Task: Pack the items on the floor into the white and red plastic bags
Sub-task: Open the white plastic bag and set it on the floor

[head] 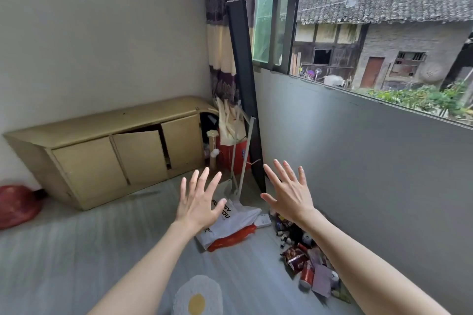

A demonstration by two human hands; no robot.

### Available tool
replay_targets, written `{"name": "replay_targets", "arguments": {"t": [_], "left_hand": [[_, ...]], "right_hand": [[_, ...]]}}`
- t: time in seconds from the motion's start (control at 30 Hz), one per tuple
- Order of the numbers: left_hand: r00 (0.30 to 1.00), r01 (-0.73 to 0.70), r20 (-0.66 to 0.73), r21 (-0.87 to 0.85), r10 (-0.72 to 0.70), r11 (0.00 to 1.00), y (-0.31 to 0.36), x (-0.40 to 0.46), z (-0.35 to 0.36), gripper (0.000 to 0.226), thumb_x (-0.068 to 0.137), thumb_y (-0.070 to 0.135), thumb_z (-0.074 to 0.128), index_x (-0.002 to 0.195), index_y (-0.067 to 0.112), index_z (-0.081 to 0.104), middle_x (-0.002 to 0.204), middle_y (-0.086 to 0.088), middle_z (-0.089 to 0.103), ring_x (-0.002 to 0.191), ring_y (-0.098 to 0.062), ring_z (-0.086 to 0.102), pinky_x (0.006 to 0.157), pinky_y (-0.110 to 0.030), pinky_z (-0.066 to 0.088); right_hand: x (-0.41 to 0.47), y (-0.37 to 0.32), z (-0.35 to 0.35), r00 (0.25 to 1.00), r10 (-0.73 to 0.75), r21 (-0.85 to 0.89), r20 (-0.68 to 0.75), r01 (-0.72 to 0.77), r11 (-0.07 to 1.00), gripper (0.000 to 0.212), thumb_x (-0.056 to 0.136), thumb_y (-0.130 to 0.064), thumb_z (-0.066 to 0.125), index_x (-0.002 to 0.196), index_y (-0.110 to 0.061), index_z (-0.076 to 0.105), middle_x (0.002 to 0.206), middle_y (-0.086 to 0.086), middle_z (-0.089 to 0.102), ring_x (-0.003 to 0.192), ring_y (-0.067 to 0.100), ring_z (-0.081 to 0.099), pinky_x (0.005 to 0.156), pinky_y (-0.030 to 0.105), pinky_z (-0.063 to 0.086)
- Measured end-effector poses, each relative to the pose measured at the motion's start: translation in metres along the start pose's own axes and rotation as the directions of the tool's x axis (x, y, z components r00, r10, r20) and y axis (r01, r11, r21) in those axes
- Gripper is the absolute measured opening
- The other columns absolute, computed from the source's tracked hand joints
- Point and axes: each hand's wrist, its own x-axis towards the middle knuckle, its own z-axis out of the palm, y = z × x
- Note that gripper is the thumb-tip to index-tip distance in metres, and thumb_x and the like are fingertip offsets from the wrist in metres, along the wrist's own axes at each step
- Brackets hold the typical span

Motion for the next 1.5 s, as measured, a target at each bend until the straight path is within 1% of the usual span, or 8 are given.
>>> {"name": "replay_targets", "arguments": {"t": [0.13,0.53,0.73,0.97,1.07,1.17,1.37,1.5], "left_hand": [[1.0,-0.02,-0.013,-0.028,0.019,0.999,-0.017,0.071,0.01,0.074,0.079,0.059,0.01,0.146,0.032,0.0,0.156,-0.003,-0.001,0.143,-0.024,-0.007,0.113,-0.046,-0.009],[0.981,-0.171,0.069,-0.123,0.181,0.978,-0.042,0.233,0.109,0.082,0.071,0.062,0.001,0.147,0.03,0.007,0.156,-0.004,0.006,0.143,-0.025,-0.002,0.113,-0.047,-0.004],[0.946,-0.261,0.161,-0.145,0.283,0.954,-0.01,0.297,0.158,0.083,0.07,0.061,-0.003,0.147,0.03,0.004,0.156,-0.003,0.002,0.143,-0.023,-0.005,0.113,-0.044,-0.007],[0.901,-0.351,0.203,-0.174,0.383,0.92,0.041,0.375,0.227,0.068,0.083,0.054,0.021,0.143,0.023,0.03,0.149,-0.008,0.03,0.14,-0.029,0.022,0.11,-0.047,0.007],[0.892,-0.299,0.275,-0.24,0.36,0.924,0.061,0.403,0.267,0.071,0.082,0.056,0.018,0.144,0.024,0.027,0.152,-0.007,0.025,0.141,-0.028,0.017,0.113,-0.047,0.007],[0.865,-0.26,0.366,-0.257,0.343,0.931,0.073,0.42,0.319,0.074,0.08,0.057,0.014,0.144,0.022,0.027,0.152,-0.009,0.024,0.141,-0.029,0.016,0.113,-0.05,0.01],[0.78,-0.285,0.505,-0.241,0.37,0.928,0.065,0.438,0.421,0.071,0.081,0.053,0.018,0.141,0.019,0.034,0.149,-0.013,0.031,0.138,-0.035,0.024,0.11,-0.054,0.019],[0.743,-0.303,0.543,-0.247,0.39,0.92,0.039,0.448,0.485,0.076,0.078,0.057,0.007,0.146,0.024,0.017,0.155,-0.008,0.011,0.143,-0.028,0.004,0.114,-0.046,0.001]], "right_hand": [[0.059,0.01,0.019,0.998,0.064,0.042,-0.006,-0.063,0.997,0.073,0.088,-0.053,0.045,0.147,-0.029,0.009,0.157,0.006,0.01,0.145,0.028,0.006,0.114,0.053,0.001],[0.171,0.055,0.105,0.957,0.285,0.064,0.048,-0.288,0.956,0.07,0.09,-0.053,0.04,0.147,-0.027,0.009,0.157,0.006,0.01,0.145,0.026,0.005,0.114,0.052,0.001],[0.19,0.106,0.15,0.897,0.43,0.055,0.104,-0.437,0.898,0.069,0.091,-0.054,0.039,0.147,-0.027,0.01,0.157,0.005,0.012,0.145,0.025,0.007,0.115,0.051,0.003],[0.218,0.175,0.212,0.84,0.514,0.052,0.174,-0.53,0.847,0.067,0.086,-0.054,0.041,0.144,-0.023,0.026,0.15,0.01,0.031,0.14,0.03,0.026,0.111,0.055,0.017],[0.229,0.203,0.247,0.809,0.546,0.102,0.219,-0.575,0.811,0.068,0.09,-0.052,0.041,0.147,-0.025,0.016,0.155,0.007,0.019,0.144,0.025,0.013,0.115,0.049,0.008],[0.237,0.225,0.291,0.765,0.577,0.13,0.286,-0.628,0.768,0.068,0.09,-0.05,0.044,0.147,-0.025,0.015,0.155,0.005,0.017,0.145,0.024,0.01,0.116,0.048,0.007],[0.242,0.247,0.394,0.733,0.579,0.011,0.356,-0.623,0.782,0.061,0.083,-0.039,0.061,0.136,-0.015,0.043,0.139,0.01,0.048,0.131,0.028,0.042,0.108,0.054,0.028],[0.256,0.244,0.464,0.709,0.586,0.026,0.391,-0.645,0.763,0.061,0.083,-0.037,0.061,0.136,-0.014,0.043,0.139,0.011,0.048,0.131,0.028,0.042,0.109,0.052,0.026]]}}
